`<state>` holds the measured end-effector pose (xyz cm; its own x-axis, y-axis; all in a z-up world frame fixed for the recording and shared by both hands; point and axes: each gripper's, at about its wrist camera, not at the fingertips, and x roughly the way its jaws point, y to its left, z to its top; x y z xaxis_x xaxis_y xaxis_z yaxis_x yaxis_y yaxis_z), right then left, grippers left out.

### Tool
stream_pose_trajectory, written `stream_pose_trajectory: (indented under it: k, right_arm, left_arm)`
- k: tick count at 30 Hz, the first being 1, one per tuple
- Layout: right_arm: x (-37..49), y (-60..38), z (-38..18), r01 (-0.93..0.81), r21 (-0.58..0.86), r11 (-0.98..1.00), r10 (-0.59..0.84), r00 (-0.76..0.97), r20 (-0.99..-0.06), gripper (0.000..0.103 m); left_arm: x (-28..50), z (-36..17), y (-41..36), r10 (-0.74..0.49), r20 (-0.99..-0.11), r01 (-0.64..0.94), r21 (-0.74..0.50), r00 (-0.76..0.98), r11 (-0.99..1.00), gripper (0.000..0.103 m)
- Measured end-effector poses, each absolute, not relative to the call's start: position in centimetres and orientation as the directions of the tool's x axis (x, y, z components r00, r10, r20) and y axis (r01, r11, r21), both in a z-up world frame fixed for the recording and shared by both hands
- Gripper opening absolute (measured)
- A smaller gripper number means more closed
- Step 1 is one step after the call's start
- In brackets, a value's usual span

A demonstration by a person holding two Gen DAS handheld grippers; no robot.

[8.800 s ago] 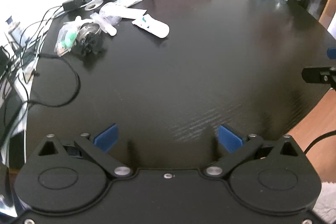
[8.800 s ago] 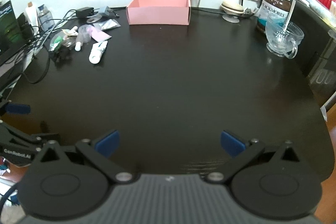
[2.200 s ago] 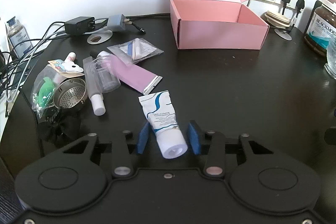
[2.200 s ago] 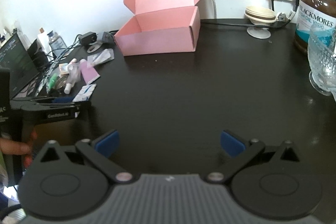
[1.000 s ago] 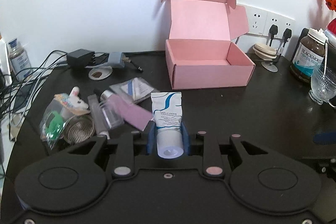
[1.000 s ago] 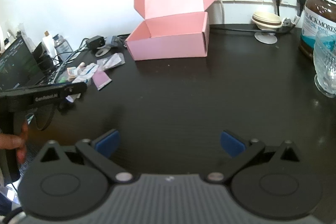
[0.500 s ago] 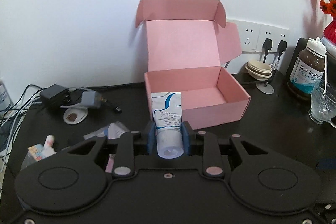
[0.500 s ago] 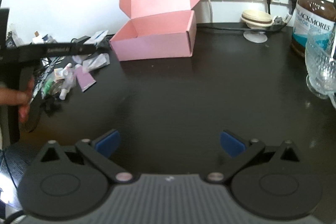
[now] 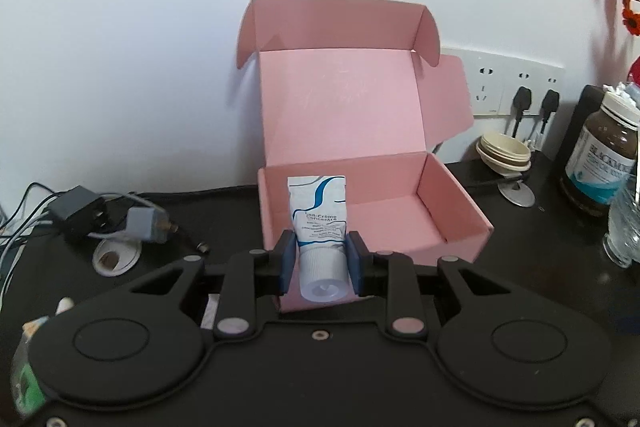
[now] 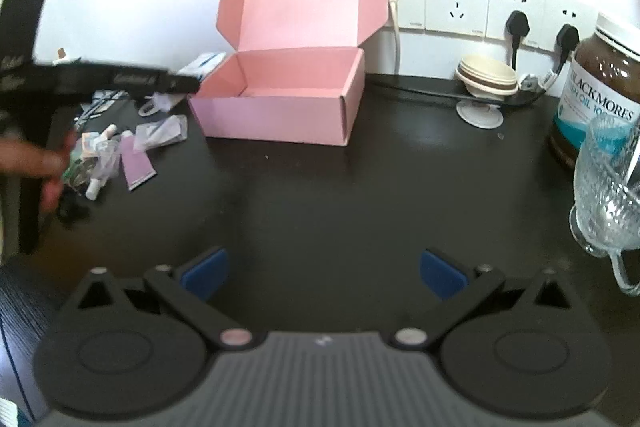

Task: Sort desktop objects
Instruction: 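Carry the cream tube with the left gripper into the pink box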

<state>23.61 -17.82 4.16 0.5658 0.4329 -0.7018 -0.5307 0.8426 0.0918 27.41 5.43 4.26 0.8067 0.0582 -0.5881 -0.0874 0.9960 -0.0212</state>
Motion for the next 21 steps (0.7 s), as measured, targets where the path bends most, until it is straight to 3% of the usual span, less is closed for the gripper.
stream_pose_trajectory:
  k: [21]
  right_arm:
    - [28.3, -20.1, 4.1, -0.494, 0.040, 0.868, 0.376, 0.604, -0.703, 0.102]
  left_arm:
    - [33.8, 0.9, 5.1, 0.137, -0.700, -0.139, 0.055, 0.701, 0.989, 0.027]
